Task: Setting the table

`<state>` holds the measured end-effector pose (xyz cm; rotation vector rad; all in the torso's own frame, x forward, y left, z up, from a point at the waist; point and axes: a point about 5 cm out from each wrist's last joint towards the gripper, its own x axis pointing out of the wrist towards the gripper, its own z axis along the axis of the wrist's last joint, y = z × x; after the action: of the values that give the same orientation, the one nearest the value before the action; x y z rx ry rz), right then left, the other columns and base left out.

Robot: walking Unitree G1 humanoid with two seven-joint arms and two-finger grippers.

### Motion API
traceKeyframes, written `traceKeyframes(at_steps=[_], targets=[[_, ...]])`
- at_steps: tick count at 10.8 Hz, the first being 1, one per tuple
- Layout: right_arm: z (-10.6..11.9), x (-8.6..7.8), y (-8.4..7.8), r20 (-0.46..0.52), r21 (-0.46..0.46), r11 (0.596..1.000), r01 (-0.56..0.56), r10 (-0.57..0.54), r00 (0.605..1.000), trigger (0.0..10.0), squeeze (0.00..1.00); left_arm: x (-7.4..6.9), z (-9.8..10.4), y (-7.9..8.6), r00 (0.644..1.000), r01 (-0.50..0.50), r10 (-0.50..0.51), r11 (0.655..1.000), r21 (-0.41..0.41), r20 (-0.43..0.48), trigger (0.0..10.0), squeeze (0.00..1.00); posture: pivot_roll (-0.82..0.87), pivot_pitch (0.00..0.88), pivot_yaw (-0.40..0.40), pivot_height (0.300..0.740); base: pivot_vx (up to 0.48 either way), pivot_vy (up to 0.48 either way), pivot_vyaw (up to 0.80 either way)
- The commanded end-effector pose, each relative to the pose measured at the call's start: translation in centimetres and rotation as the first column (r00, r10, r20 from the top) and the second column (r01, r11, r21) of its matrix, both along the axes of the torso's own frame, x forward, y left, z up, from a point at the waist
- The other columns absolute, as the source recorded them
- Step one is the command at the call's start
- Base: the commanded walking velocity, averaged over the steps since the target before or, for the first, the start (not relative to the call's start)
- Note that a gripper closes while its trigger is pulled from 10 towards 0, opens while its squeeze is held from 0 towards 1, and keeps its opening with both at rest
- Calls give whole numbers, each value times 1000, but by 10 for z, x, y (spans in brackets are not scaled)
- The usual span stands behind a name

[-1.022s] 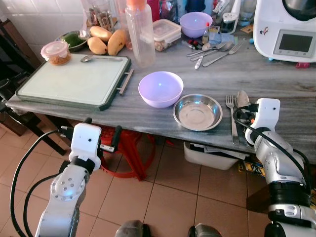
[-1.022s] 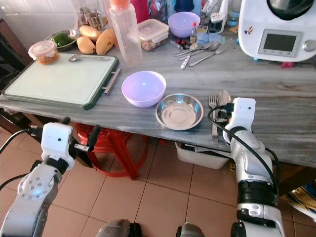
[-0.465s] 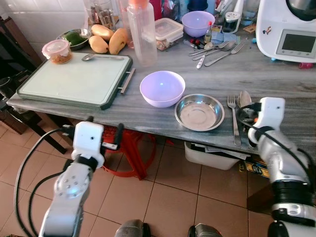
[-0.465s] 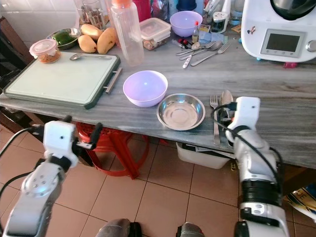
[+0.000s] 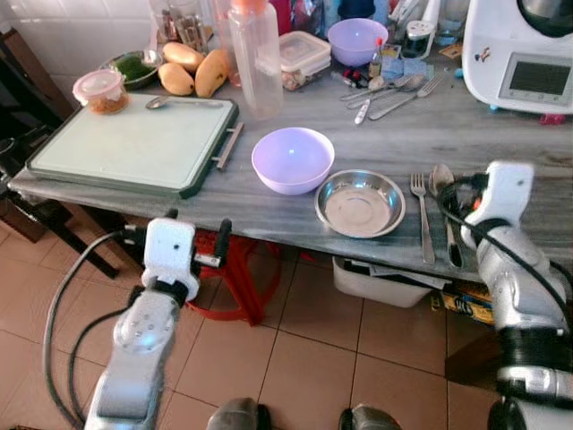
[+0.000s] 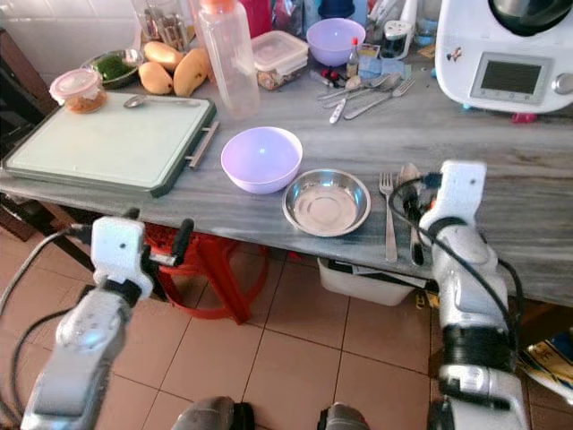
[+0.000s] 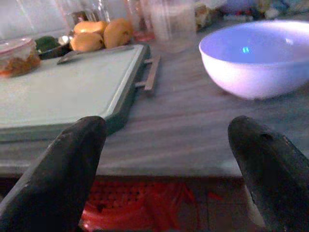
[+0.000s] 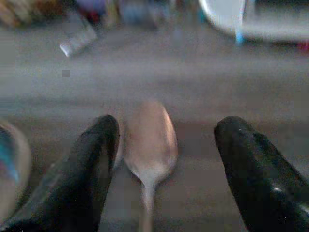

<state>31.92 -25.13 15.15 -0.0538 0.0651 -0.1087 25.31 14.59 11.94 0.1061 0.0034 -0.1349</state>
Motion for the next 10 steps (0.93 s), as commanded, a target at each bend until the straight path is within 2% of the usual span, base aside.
traceKeyframes(at_steps=[1,10], targets=[[8,-3,9,65,-39,999,-21,23,998,10000,1000,5,0,2,999,-33,33,999,16,11,10000,0,14,0,58,740,0,0,0],[8,-3,9,65,-39,999,-21,23,998,10000,1000,5,0,2,999,-33,33,999,16,11,10000,0,14,0,58,740,0,0,0]])
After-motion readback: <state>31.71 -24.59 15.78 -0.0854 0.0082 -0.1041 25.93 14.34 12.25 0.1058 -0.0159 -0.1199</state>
